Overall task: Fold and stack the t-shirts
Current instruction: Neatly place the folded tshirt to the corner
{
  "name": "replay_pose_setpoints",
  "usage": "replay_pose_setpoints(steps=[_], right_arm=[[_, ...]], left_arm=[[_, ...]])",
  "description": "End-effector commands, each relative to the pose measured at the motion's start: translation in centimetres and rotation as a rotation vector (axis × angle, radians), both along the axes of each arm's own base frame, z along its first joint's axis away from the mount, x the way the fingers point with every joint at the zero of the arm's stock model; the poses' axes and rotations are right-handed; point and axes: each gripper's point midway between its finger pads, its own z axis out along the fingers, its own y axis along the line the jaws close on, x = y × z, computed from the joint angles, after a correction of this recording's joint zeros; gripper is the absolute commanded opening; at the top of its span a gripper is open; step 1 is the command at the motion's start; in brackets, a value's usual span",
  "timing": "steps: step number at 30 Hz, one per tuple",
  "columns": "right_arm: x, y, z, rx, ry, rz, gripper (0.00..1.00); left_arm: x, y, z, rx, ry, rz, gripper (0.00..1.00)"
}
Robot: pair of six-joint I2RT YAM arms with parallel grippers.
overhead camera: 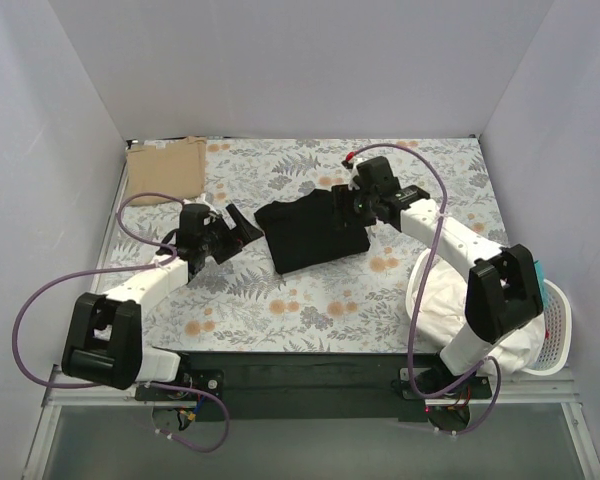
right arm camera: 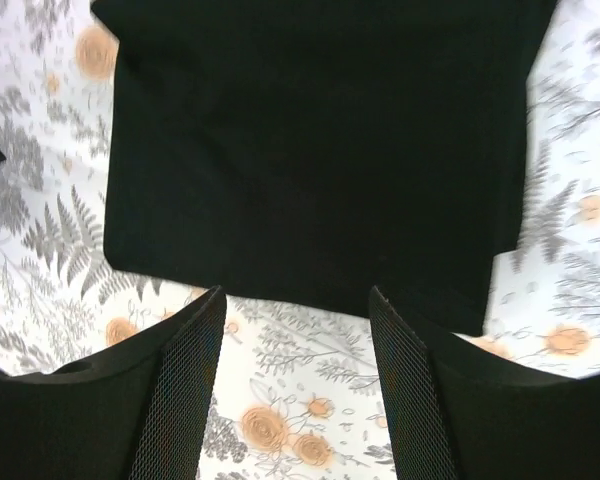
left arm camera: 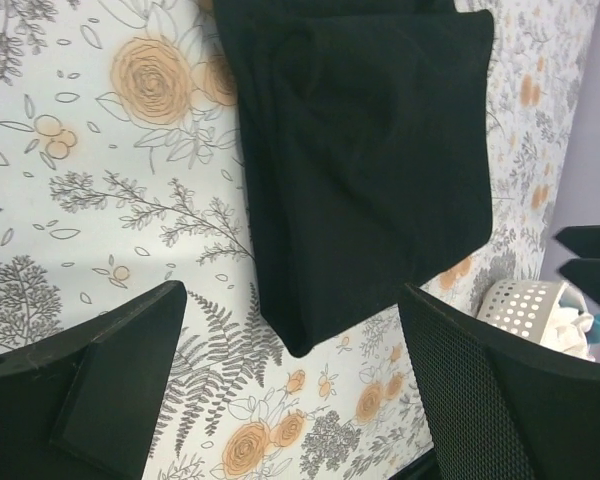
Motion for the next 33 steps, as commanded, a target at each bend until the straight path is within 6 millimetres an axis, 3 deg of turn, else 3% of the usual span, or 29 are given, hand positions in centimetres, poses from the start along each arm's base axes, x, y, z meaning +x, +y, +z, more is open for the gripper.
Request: replay_pose_setpoints(steps=[1,5,10,20,26,33], right_arm=[[-0.5,2.9,0.6,0.079,-0.040,0.050,0.65],[-1.5,5.8,-1.1,0.073,-0.004,0.104,0.65],[-1.5,7.4,-3.4,0.047,0.037,0.112,0.64],[-1.7,7.2,-10.3,-0.043,0.150,0.088,0.64],[-2.1,6.4,-12.2,-0.079,0.182,0.072,0.64],[-2.7,6.0,-13.1,-0.088,0.205,0.062,0.64]], left_arm=[[-0.7,-0.9,1.9,-0.032,-0.093,-0.034,0.86],[-1.4,-1.3,1.5,-0.057,-0.095,-0.028,0.86],[-1.7,-1.8,0.5,-0.068,-0.060,-0.022,0.86],[-1.1,-3.4,-1.9,-0.045,-0.002,-0.018,0.86],[-0.3,-4.3,-3.3,-0.041,0.030,-0.004,0.86],[1.2,-5.3,-4.7,-0.056,0.059,0.023,0.86]])
